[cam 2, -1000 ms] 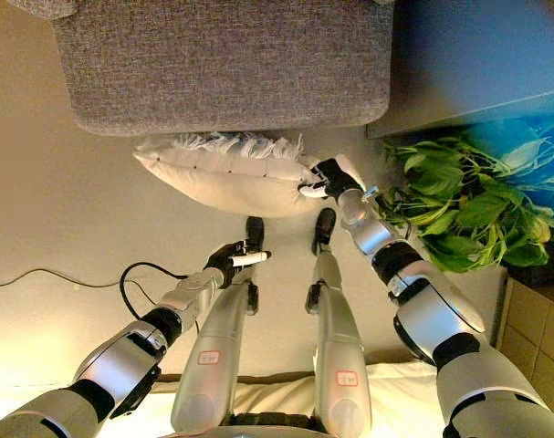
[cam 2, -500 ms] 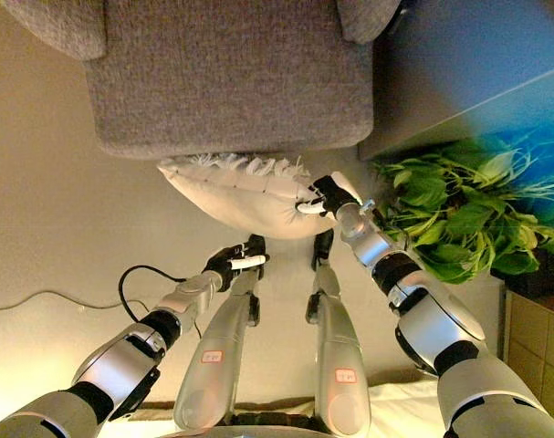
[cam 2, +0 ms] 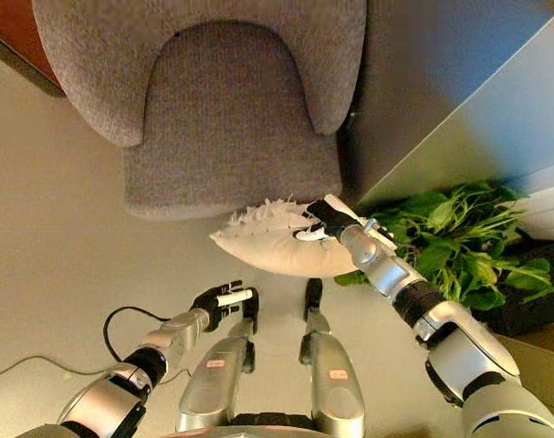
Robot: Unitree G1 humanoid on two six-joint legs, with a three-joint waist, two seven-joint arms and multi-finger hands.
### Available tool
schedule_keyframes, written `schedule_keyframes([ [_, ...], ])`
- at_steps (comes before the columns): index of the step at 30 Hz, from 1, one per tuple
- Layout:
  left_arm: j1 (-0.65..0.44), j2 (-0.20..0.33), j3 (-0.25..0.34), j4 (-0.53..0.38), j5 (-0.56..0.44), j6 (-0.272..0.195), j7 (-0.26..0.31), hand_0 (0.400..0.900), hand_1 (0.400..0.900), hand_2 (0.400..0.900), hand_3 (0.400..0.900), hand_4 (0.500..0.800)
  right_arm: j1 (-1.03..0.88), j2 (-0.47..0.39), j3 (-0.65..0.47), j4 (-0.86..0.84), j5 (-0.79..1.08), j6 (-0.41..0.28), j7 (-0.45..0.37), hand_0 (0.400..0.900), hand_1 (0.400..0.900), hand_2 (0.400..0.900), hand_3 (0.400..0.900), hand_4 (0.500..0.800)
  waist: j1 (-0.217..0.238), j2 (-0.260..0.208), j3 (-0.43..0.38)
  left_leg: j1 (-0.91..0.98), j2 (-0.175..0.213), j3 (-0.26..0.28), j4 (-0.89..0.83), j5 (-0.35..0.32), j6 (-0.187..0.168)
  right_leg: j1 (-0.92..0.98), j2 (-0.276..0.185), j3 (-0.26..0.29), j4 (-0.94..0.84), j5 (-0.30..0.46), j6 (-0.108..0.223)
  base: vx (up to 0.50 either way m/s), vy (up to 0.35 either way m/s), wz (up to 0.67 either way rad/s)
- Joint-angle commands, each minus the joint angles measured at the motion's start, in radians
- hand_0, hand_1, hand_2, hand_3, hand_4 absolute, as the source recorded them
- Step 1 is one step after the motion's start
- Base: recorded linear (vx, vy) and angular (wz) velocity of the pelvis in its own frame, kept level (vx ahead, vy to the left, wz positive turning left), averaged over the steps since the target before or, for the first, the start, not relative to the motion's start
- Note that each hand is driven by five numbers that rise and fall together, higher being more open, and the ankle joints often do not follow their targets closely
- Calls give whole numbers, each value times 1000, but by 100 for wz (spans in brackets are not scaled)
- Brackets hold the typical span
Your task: Pick up the pillow and put it on the sofa.
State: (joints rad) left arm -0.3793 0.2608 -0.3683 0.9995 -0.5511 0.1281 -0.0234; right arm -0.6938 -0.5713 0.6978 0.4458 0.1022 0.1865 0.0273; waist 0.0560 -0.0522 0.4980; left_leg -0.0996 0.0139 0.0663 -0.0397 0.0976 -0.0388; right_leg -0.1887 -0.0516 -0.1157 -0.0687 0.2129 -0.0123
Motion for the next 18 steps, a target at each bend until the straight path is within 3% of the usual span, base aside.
schedule_keyframes([
  [1, 78, -12, -31, 23, 47, 11, -12, 900, 900, 900, 900, 800, -28, 51, -73, -208, 4, -68, 67, 400, 400, 400, 400, 500, -1, 10, -240, -2, -7, -4, -9, -44, -7, 76, -13, -40, 136, -210, 83, 183, 0, -6],
  [8, 156, -22, 16, 94, 76, 58, -38, 900, 900, 900, 900, 800, -69, 47, -97, -324, 12, 43, 166, 400, 400, 400, 400, 500, 11, 2, -387, 109, -6, -11, -11, -79, -1, 195, -3, -38, 120, -239, 74, 250, 1, -2],
  [18, 152, -22, 51, 203, 80, 96, -54, 900, 900, 900, 900, 800, -353, 42, -113, -246, 107, 126, 162, 400, 400, 400, 400, 500, 35, -14, -479, 187, 2, -22, -30, -98, -5, 285, -2, -60, 93, -260, 71, 92, 16, 7],
])
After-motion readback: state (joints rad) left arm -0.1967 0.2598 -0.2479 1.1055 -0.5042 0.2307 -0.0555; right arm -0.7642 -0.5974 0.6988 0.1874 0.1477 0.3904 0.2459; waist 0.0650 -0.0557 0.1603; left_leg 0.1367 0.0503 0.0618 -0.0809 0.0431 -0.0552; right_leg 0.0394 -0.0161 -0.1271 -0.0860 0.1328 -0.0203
